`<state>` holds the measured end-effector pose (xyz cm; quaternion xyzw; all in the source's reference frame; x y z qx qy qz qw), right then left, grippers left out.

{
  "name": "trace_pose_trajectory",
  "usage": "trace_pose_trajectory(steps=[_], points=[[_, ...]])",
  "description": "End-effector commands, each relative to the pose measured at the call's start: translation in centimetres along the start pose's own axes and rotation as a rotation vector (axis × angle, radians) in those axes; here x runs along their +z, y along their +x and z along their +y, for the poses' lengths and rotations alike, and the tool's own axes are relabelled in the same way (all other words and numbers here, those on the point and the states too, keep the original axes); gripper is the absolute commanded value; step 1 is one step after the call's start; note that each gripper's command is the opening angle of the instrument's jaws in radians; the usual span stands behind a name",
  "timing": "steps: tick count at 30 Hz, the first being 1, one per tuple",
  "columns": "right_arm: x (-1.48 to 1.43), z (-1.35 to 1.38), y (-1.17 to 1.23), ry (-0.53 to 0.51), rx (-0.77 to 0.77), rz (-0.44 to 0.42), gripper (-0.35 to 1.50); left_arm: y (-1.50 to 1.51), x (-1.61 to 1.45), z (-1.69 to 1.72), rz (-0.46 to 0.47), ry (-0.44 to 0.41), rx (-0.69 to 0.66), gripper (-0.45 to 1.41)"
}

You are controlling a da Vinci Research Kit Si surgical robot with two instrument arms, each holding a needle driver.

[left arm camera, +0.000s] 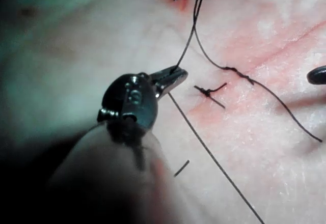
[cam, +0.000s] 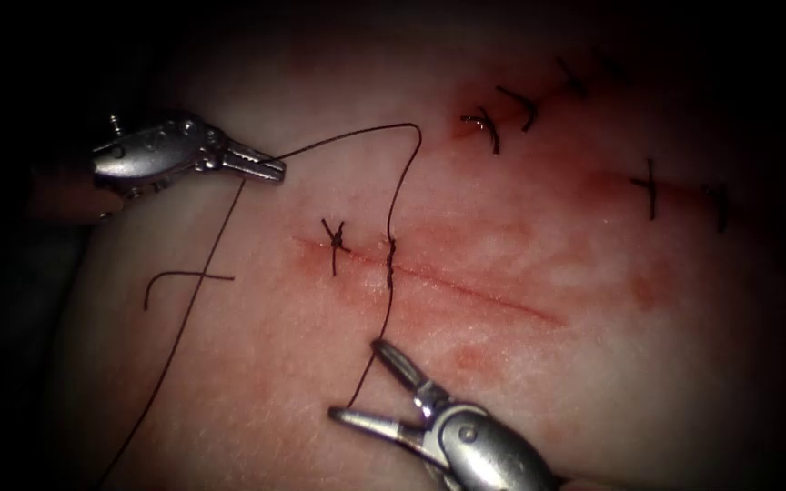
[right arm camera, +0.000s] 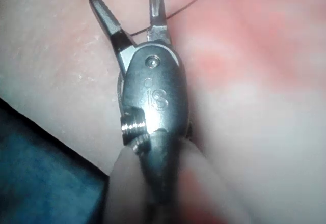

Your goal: Wound Closure

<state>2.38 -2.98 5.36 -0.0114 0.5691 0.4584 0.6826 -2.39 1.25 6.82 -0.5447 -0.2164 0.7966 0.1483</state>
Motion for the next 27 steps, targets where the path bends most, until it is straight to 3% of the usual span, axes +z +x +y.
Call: trace_pose_trajectory(steps=[1, 3, 4, 17, 20, 27], points=[[0.14, 0.06, 0.0, 0.007, -0.007, 0.002, 0.74, -0.03, 0.09, 0.03, 0.004, -0.002, 0.005, -0.45], [0.22, 0.15, 0.06, 0.015, -0.02, 0.002, 0.07, -0.02, 0.13, 0.14, 0.006, -0.011, 0.012, -0.45], [0.31, 0.25, 0.12, 0.019, -0.033, 0.001, -0.35, -0.02, 0.15, 0.26, 0.006, -0.013, 0.019, -0.45], [0.97, 0.86, 0.3, 0.126, -0.027, 0.015, -0.35, -0.11, 0.22, 0.79, 0.032, -0.062, 0.066, -0.45], [1.12, 0.95, 0.33, 0.214, -0.014, 0.047, -0.35, -0.19, 0.31, 0.9, 0.06, -0.126, 0.061, -0.45], [1.19, 0.88, 0.36, 0.455, 0.134, 0.125, -0.35, -0.22, 0.47, 0.79, 0.071, -0.169, 0.062, -0.45]])
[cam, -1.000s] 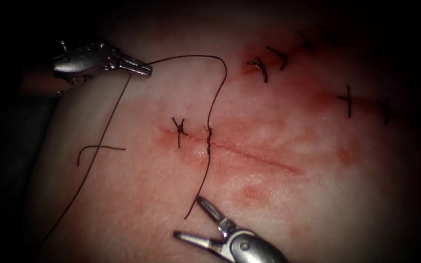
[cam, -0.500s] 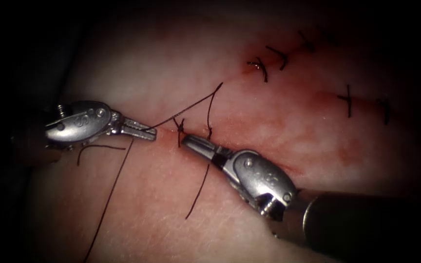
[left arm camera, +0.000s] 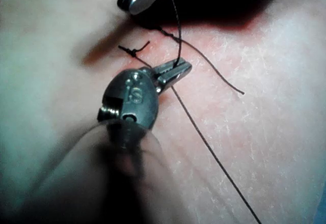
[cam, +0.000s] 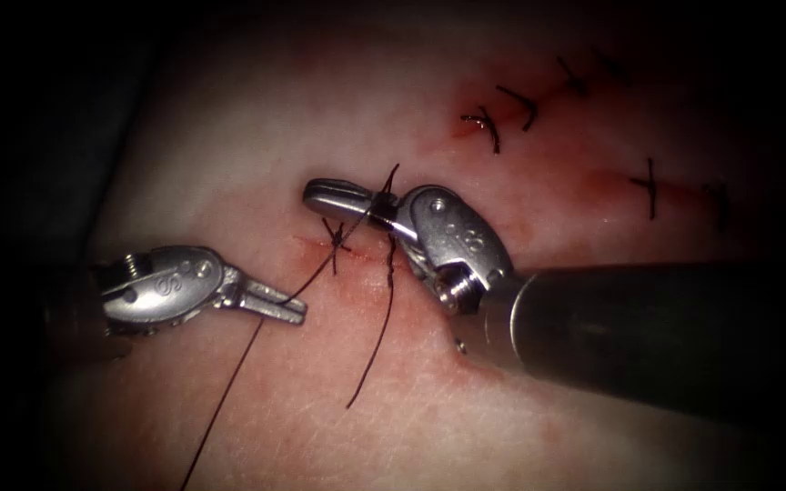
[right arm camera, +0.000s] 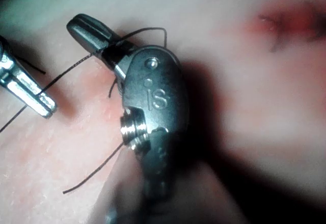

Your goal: Wound Closure

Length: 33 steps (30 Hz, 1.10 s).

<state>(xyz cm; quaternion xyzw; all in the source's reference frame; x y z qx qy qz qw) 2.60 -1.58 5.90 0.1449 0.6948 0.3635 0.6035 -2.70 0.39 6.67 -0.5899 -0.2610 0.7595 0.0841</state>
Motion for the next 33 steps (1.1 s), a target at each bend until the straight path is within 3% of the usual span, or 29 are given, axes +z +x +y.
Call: trace_pose_trajectory(steps=[1, 7, 10, 16, 22, 27, 28, 29, 30, 31, 33], points=[[0.09, -0.03, -0.07, 0.04, 0.019, 0.01, -0.35, -0.06, 0.09, -0.05, -0.004, -0.002, -0.001, -0.45], [0.17, -0.13, -0.08, 0.216, 0.136, 0.047, -0.35, -0.16, 0.23, -0.3, -0.028, -0.011, -0.01, -0.45], [0.2, -0.19, -0.11, 0.269, 0.158, 0.012, -0.35, -0.21, 0.27, -0.39, -0.039, -0.015, -0.014, -0.45], [0.15, -0.33, -0.24, 0.563, 0.111, -0.253, -0.35, -0.25, 0.26, -0.51, -0.073, -0.04, -0.021, -0.45], [0.12, -0.4, -0.31, 0.662, 0.049, -0.452, -0.35, -0.25, 0.26, -0.5, -0.095, -0.051, -0.023, -0.45], [0.17, -0.59, -0.32, 0.753, -0.184, -0.613, -0.35, -0.25, 0.26, -0.48, -0.1, -0.054, -0.023, -0.45], [0.2, -0.66, -0.33, 0.778, -0.23, -0.63, -0.05, -0.25, 0.26, -0.48, -0.1, -0.054, -0.023, -0.45], [0.24, -0.73, -0.35, 0.807, -0.272, -0.645, 0.44, -0.25, 0.26, -0.48, -0.1, -0.054, -0.023, -0.45], [0.25, -0.76, -0.37, 0.819, -0.291, -0.652, 0.62, -0.25, 0.27, -0.48, -0.1, -0.054, -0.023, -0.45], [0.28, -0.81, -0.42, 0.838, -0.322, -0.669, 0.93, -0.25, 0.27, -0.48, -0.101, -0.054, -0.022, -0.45], [0.32, -0.87, -0.51, 0.852, -0.364, -0.678, 1.13, -0.26, 0.26, -0.47, -0.101, -0.054, -0.021, -0.45]])
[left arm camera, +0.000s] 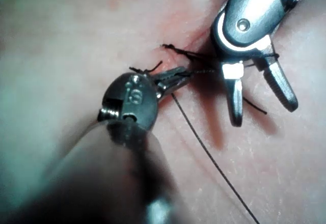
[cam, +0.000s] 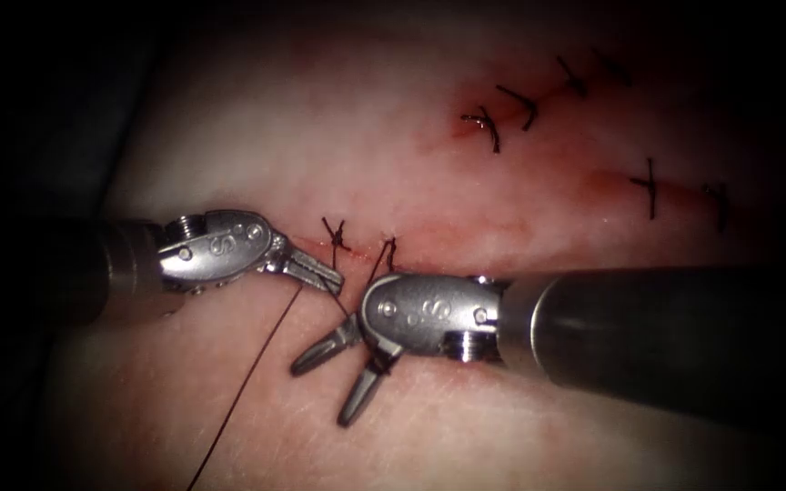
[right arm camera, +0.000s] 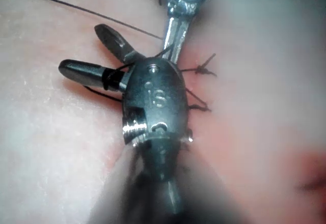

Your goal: Wound Closure

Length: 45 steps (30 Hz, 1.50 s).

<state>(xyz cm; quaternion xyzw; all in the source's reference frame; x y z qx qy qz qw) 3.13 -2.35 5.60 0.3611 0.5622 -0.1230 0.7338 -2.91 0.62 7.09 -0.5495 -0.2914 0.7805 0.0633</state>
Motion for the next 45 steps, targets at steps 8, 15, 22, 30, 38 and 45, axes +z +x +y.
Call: trace_pose_trajectory(steps=[8, 15, 22, 30, 38, 45], points=[[0.26, 0.05, -0.29, 0.027, -0.05, -0.094, 1.14, -0.08, 0.04, 0.01, 0.0, -0.005, 0.0, -0.45], [0.24, 0.05, -0.4, 0.031, -0.098, -0.144, 0.96, -0.09, 0.04, 0.03, 0.0, -0.006, -0.004, -0.45], [0.19, 0.05, -0.39, 0.07, -0.103, -0.224, -0.35, -0.12, 0.08, 0.12, -0.003, -0.004, -0.008, -0.45], [-0.22, 0.18, -0.28, 0.04, -0.024, -0.085, -0.35, -0.18, 0.13, 0.33, -0.009, -0.003, -0.002, -0.45], [-0.66, 0.42, -0.3, 0.002, -0.011, 0.063, -0.35, -0.3, 0.13, 0.61, -0.016, -0.008, -0.006, -0.45], [-0.96, 0.64, -0.41, -0.02, 0.002, 0.079, -0.35, -0.34, 0.11, 0.95, -0.021, -0.016, -0.003, -0.45]])
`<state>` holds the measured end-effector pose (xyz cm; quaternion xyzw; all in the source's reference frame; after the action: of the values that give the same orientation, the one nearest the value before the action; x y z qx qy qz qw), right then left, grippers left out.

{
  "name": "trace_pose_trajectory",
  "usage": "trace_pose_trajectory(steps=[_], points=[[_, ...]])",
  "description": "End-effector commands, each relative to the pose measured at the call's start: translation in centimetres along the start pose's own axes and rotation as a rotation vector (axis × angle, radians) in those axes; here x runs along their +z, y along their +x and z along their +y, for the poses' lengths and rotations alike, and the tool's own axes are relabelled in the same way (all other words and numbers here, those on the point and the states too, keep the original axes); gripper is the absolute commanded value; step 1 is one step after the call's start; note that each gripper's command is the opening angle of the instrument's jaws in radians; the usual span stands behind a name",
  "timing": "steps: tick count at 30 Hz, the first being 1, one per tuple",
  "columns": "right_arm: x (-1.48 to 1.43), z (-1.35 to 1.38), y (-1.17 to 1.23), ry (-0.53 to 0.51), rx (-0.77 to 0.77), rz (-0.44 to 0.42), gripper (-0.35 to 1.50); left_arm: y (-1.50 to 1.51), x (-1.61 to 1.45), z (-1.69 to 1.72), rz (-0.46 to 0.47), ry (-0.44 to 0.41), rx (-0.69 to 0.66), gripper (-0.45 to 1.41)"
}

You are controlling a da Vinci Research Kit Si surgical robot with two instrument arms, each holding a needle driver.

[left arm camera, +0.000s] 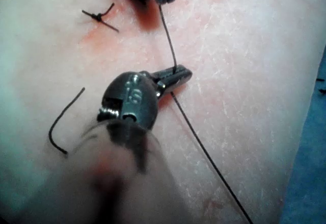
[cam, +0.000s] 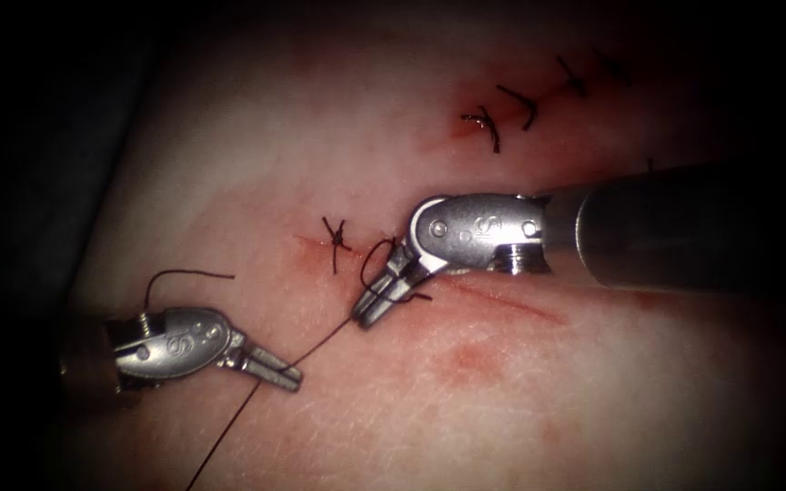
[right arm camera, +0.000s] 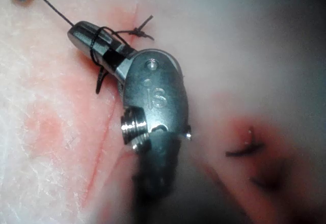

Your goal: Wound Closure

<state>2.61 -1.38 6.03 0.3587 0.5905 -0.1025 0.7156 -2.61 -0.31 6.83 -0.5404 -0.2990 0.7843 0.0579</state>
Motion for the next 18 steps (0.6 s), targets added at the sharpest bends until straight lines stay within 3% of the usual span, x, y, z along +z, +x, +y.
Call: trace_pose_trajectory(steps=[1, 18], points=[[0.0, 0.11, -0.07, -0.003, 0.001, 0.002, -0.35, -0.05, 0.07, 0.01, 0.001, -0.003, -0.002, -0.45], [-0.46, 0.33, -0.34, -0.063, 0.012, -0.022, -0.35, -0.26, 0.26, 0.81, -0.06, -0.05, -0.008, -0.45]])
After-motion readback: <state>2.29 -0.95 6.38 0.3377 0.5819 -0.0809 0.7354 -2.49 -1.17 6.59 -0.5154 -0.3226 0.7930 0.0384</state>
